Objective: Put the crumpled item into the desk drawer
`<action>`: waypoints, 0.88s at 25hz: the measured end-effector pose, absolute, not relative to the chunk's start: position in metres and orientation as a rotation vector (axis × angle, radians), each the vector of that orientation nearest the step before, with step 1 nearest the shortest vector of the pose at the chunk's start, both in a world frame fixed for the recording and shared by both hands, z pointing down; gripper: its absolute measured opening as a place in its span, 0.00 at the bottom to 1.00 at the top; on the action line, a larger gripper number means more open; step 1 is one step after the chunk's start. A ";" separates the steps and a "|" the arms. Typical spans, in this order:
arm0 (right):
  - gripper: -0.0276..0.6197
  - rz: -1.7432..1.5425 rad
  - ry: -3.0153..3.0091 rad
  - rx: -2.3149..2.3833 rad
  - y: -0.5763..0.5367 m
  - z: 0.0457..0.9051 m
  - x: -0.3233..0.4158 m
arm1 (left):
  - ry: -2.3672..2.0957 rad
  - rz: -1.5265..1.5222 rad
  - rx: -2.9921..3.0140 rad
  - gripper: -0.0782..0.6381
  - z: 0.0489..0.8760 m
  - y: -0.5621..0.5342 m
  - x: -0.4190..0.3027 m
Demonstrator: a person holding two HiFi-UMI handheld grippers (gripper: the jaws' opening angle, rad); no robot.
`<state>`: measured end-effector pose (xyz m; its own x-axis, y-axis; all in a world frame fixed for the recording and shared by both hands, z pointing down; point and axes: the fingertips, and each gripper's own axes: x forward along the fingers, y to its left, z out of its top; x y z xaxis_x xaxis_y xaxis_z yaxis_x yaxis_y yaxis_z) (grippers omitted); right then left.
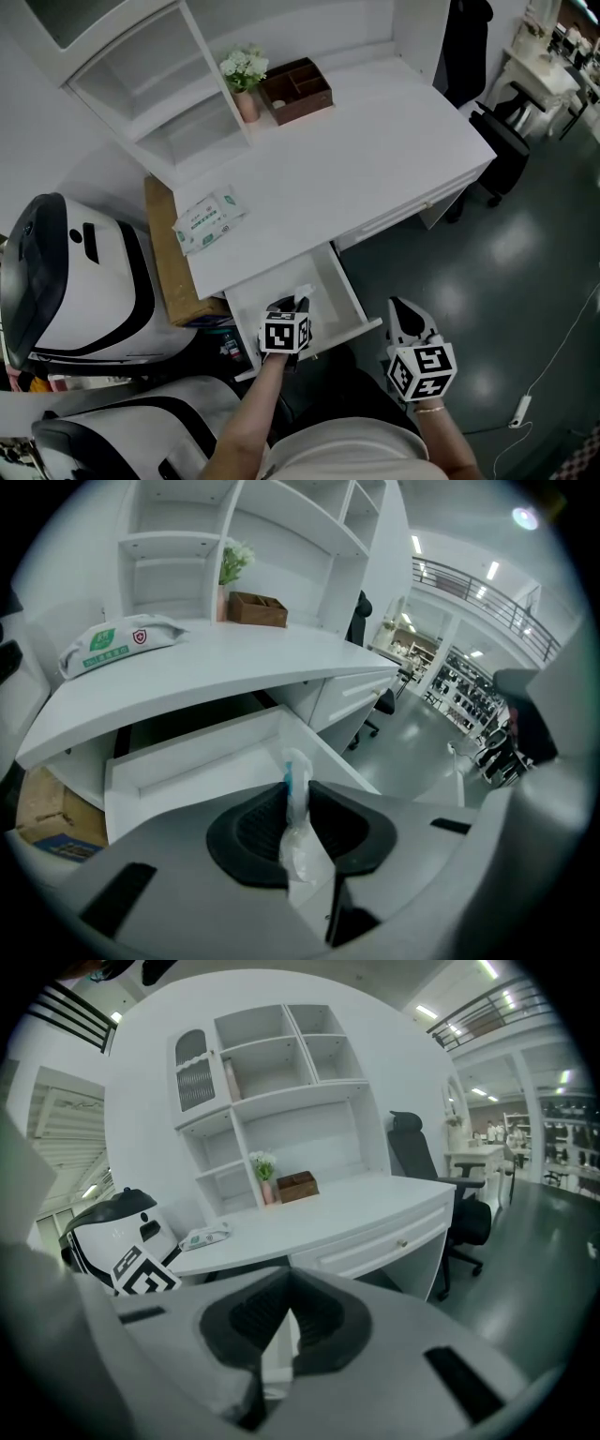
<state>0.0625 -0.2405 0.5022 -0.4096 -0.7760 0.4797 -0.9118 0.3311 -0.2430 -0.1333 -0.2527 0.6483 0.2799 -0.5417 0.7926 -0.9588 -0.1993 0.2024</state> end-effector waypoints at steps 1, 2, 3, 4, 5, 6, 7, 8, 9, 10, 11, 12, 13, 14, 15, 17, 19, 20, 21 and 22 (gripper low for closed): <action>0.05 0.703 -2.322 1.516 -0.240 0.503 0.063 | -1.340 0.773 1.843 0.19 0.651 -0.253 -0.132; 0.05 0.706 -2.322 1.515 -0.240 0.504 0.063 | -1.328 0.794 1.836 0.19 0.653 -0.254 -0.132; 0.05 0.709 -2.321 1.514 -0.240 0.504 0.063 | -1.316 0.817 1.833 0.19 0.656 -0.254 -0.131; 0.05 0.712 -2.320 1.513 -0.240 0.505 0.063 | -1.303 0.842 1.835 0.19 0.659 -0.255 -0.129; 0.05 0.714 -2.319 1.513 -0.239 0.506 0.063 | -1.290 0.866 1.838 0.19 0.662 -0.255 -0.128; 0.05 0.717 -2.318 1.512 -0.239 0.506 0.063 | -1.278 0.887 1.841 0.19 0.665 -0.256 -0.127; 0.05 0.719 -2.317 1.511 -0.239 0.507 0.063 | -1.268 0.905 1.843 0.19 0.667 -0.257 -0.125; 0.05 0.720 -2.316 1.511 -0.239 0.507 0.064 | -1.261 0.923 1.844 0.19 0.669 -0.258 -0.125; 0.05 0.721 -2.315 1.510 -0.239 0.508 0.064 | -1.256 0.941 1.846 0.19 0.672 -0.259 -0.124; 0.05 0.722 -2.315 1.510 -0.239 0.508 0.064 | -1.250 0.956 1.852 0.19 0.675 -0.260 -0.123; 0.05 0.722 -2.314 1.510 -0.239 0.508 0.065 | -1.245 0.972 1.864 0.19 0.679 -0.262 -0.121; 0.05 0.723 -2.313 1.510 -0.239 0.509 0.065 | -1.240 0.990 1.879 0.19 0.683 -0.265 -0.119; 0.05 0.724 -2.312 1.510 -0.239 0.509 0.066 | -1.235 1.009 1.891 0.19 0.685 -0.267 -0.118; 0.05 0.726 -2.310 1.510 -0.239 0.510 0.066 | -1.228 1.031 1.895 0.19 0.688 -0.267 -0.117; 0.05 0.727 -2.308 1.511 -0.239 0.510 0.067 | -1.216 1.056 1.892 0.19 0.690 -0.267 -0.116; 0.05 0.729 -2.304 1.514 -0.239 0.511 0.069 | -1.190 1.107 1.891 0.19 0.696 -0.265 -0.114; 0.05 0.731 -2.300 1.517 -0.239 0.511 0.070 | -1.165 1.162 1.909 0.19 0.701 -0.265 -0.113; 0.05 0.731 -2.298 1.518 -0.239 0.511 0.071 | -1.153 1.192 1.920 0.19 0.704 -0.265 -0.112; 0.05 0.732 -2.296 1.518 -0.239 0.512 0.071 | -1.141 1.221 1.929 0.19 0.707 -0.265 -0.112; 0.05 0.733 -2.294 1.517 -0.239 0.512 0.071 | -1.129 1.248 1.938 0.19 0.709 -0.265 -0.112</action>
